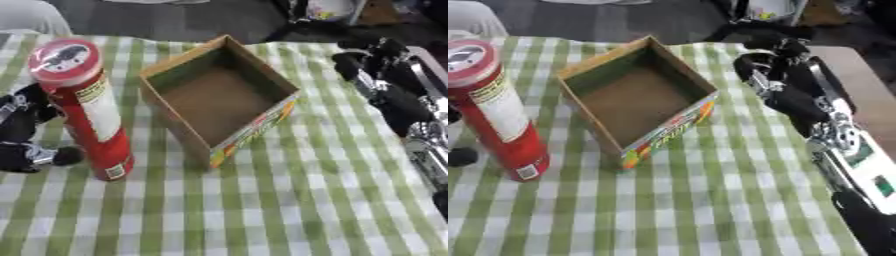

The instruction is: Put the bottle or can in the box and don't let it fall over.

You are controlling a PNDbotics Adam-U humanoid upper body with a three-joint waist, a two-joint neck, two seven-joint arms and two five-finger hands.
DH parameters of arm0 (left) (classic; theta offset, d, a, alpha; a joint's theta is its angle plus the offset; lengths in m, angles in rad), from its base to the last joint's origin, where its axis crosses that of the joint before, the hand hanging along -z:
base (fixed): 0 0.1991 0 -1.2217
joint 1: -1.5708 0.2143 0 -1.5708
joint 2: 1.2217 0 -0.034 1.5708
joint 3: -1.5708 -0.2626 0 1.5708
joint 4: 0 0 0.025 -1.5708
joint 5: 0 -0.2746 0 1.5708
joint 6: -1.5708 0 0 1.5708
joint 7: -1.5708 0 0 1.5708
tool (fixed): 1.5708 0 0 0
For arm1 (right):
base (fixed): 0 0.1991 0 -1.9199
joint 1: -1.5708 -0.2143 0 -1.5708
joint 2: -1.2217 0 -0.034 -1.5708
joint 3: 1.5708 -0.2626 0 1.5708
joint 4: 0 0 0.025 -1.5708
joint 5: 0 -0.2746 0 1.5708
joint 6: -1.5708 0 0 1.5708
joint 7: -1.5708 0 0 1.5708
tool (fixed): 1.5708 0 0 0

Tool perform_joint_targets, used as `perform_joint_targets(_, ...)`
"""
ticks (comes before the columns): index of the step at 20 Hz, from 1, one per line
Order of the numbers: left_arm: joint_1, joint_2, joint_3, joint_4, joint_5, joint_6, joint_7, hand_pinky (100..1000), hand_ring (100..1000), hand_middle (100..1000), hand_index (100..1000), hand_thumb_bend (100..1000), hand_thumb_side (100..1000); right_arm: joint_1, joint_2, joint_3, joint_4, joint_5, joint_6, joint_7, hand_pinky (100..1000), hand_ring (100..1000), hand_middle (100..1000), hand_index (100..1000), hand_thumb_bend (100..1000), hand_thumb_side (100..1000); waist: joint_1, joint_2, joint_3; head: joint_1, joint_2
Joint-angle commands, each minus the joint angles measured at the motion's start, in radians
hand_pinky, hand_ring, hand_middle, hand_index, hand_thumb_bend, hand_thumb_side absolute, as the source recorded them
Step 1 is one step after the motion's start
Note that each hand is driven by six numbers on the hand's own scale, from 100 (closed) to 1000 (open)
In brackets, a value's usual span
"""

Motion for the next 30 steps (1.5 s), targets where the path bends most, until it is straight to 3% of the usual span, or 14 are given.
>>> perform_joint_targets(1,-0.021,0.011,0.004,-0.011,-0.03,0.005,0.025,814,1000,874,900,941,407,-0.01,-0.014,-0.006,-0.022,-0.007,0.001,-0.002,818,774,753,816,407,270,0.002,-0.012,0.0,0.002,-0.011)
perform_joint_targets(7,-0.023,0.006,0.0,-0.009,-0.073,0.019,0.071,805,1000,865,895,947,406,-0.009,-0.014,-0.006,-0.022,-0.008,0.002,-0.002,818,774,753,815,407,271,0.002,-0.012,0.0,0.004,-0.011)
perform_joint_targets(9,-0.023,-0.001,-0.003,-0.008,-0.069,0.019,0.078,740,972,829,850,920,381,-0.009,-0.014,-0.005,-0.022,-0.009,0.004,-0.002,815,773,752,813,408,270,0.002,-0.012,-0.001,0.005,-0.011)
perform_joint_targets(17,-0.025,-0.012,-0.024,0.0,0.037,0.005,0.078,770,982,828,838,920,378,-0.012,-0.014,-0.005,-0.022,-0.011,0.011,-0.004,815,771,750,812,408,270,0.001,-0.011,-0.003,0.009,-0.012)
perform_joint_targets(23,-0.028,-0.013,-0.027,0.007,0.024,0.004,0.072,777,978,828,831,897,345,-0.012,-0.015,-0.005,-0.022,-0.01,0.008,-0.002,816,771,750,812,408,270,0.0,-0.011,-0.004,0.01,-0.011)
perform_joint_targets(28,-0.032,-0.016,-0.029,0.009,0.004,0.01,0.08,720,910,790,819,873,306,-0.011,-0.013,-0.005,-0.022,-0.012,0.009,-0.003,816,771,751,813,407,270,0.001,-0.011,-0.004,0.011,-0.012)
perform_joint_targets(30,-0.032,-0.017,-0.031,0.01,0.001,0.014,0.086,689,844,759,812,866,291,-0.011,-0.013,-0.006,-0.022,-0.012,0.009,-0.003,816,772,751,813,406,270,0.001,-0.011,-0.004,0.011,-0.013)
